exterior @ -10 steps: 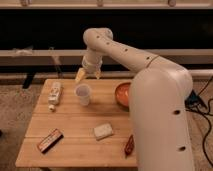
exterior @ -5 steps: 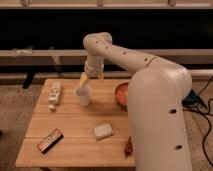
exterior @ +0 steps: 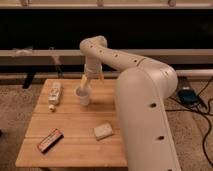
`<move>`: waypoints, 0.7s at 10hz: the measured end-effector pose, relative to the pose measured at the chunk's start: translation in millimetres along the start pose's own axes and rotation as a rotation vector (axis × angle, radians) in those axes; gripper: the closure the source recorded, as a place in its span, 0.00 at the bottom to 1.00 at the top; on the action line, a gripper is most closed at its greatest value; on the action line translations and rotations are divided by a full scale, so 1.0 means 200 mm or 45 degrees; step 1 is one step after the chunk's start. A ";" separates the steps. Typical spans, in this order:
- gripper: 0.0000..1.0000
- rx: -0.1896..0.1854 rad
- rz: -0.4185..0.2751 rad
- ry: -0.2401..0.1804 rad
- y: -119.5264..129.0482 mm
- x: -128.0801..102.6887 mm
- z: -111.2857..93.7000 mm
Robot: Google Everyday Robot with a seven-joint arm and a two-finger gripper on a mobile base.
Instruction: Place the ceramic cup in the ceramic bowl
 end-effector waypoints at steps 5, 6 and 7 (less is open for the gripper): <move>0.20 0.021 0.027 -0.014 -0.04 -0.04 0.14; 0.20 0.016 0.025 -0.006 -0.03 -0.04 0.17; 0.21 0.010 0.015 0.003 -0.01 -0.05 0.20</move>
